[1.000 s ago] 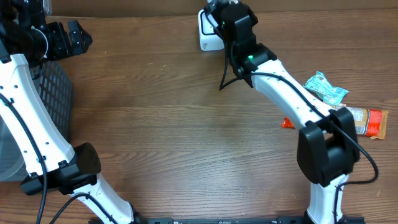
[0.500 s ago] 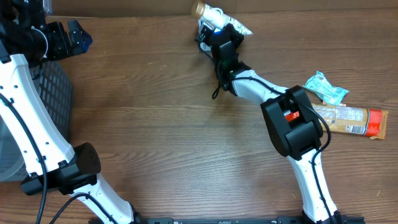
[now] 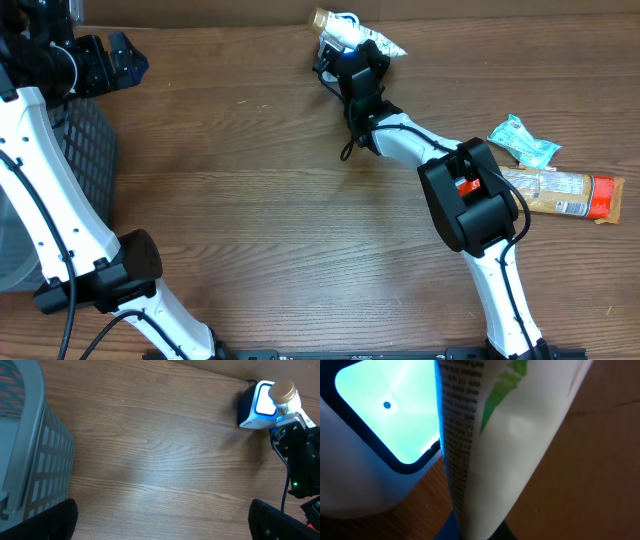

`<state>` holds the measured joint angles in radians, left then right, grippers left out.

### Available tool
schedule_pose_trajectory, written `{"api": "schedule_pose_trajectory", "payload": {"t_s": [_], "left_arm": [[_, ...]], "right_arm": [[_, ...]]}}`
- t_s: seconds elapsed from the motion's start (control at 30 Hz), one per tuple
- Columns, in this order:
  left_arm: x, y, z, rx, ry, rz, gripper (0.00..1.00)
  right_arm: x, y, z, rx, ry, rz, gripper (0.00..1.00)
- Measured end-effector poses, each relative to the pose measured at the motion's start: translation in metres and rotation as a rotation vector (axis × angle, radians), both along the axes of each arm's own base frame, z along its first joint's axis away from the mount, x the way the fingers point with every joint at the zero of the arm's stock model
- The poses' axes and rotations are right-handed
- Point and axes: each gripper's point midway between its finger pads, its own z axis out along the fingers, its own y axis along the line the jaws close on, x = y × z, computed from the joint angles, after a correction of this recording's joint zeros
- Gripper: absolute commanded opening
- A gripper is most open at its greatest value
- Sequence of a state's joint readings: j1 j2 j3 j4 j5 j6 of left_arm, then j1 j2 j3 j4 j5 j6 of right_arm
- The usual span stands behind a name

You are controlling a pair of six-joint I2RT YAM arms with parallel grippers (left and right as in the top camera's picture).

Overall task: Scan the item barcode
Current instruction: 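Lift the white tube and hold it over the scanner window, then carry the white tube to the right side and release it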

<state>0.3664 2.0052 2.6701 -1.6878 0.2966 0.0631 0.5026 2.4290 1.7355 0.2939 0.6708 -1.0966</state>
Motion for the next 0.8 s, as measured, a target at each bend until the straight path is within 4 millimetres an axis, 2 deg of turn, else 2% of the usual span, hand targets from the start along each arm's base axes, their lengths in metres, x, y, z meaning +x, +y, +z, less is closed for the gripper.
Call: {"api": "schedule_pose_trajectory", "payload": {"t_s": [0.13,0.27,0.37,0.47,0.53,0.67,0.8], "left_arm": [[0.0,0.0,0.0,0.0,0.0,0.0,1.0],[0.0,0.0,0.0,0.0,0.0,0.0,1.0],[0.0,0.0,0.0,0.0,0.001,0.0,1.0],[0.0,0.0,0.0,0.0,0.0,0.0,1.0],[0.0,0.0,0.0,0.0,0.0,0.0,1.0],[0.0,0.0,0.0,0.0,0.0,0.0,1.0],[0.0,0.0,0.0,0.0,0.0,0.0,1.0]], "right_arm": [[-0.003,0.002,0.0,-0.006,0.0,-0.012,0.03],[-0.014,0.005,-0.009,-0.012,0.068,-0.021,0.03],[-0.025,0.003,-0.003,0.002,0.13,-0.029,0.03],[-0.039,0.0,0.026,0.061,0.152,-0.049,0.04],[-0.053,-0.004,0.058,0.129,0.155,-0.071,0.03],[-0.098,-0.011,0.116,0.332,0.208,-0.098,0.04],[-0.148,-0.004,0.149,0.625,0.329,-0.089,0.04]]}}
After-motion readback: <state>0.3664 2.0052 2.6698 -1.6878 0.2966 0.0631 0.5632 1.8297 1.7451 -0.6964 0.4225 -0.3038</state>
